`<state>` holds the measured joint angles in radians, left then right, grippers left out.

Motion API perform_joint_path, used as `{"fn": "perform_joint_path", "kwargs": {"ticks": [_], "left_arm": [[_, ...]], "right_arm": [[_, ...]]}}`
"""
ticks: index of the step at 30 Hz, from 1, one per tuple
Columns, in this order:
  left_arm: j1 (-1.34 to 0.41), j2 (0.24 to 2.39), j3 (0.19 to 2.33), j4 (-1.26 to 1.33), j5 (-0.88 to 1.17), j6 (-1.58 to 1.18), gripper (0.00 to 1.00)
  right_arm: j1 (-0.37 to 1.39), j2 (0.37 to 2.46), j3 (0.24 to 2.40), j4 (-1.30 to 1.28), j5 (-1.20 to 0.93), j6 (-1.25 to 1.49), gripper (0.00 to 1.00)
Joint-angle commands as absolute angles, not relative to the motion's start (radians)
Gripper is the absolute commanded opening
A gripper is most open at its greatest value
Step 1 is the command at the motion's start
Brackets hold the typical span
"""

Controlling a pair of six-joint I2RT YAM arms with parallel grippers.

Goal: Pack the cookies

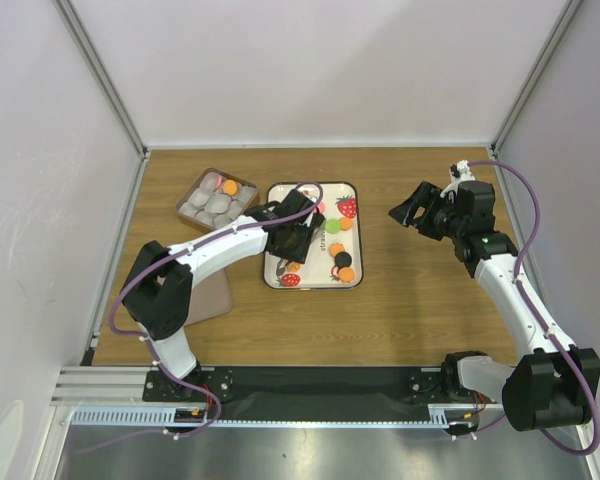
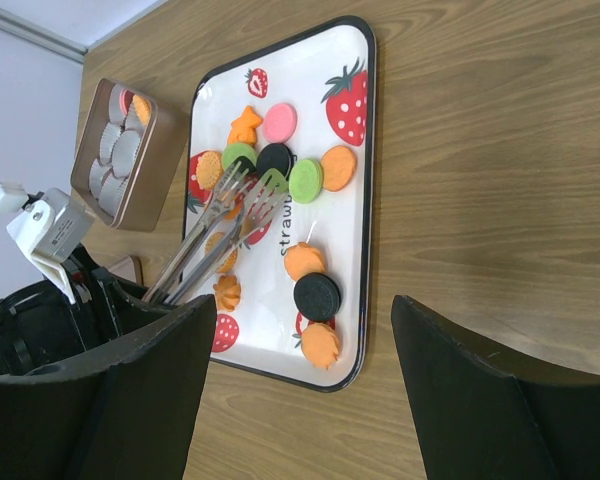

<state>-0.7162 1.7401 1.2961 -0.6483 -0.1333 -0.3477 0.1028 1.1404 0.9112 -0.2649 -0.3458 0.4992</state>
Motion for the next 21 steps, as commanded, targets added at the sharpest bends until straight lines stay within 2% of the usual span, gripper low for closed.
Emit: {"fn": "perform_joint_path", "kwargs": {"ticks": [1, 10, 21], "left_arm": [[-0.723, 1.758, 1.361, -0.638, -0.163, -0.337, 0.49], [-0.724, 1.812, 1.434, -0.669, -0.175, -0.327, 0.5], [-0.724, 1.806, 1.414, -0.676, -0.169, -0.321, 0.49]], "right_arm": [[0.106, 1.132, 0.943, -0.253, -0.334, 0.486, 0.78], [0.104, 1.127, 0.943, -0.256, -0.336, 0.483, 0.77], [0.104, 1.127, 0.942, -0.256, -0.345, 0.483, 0.78]]}}
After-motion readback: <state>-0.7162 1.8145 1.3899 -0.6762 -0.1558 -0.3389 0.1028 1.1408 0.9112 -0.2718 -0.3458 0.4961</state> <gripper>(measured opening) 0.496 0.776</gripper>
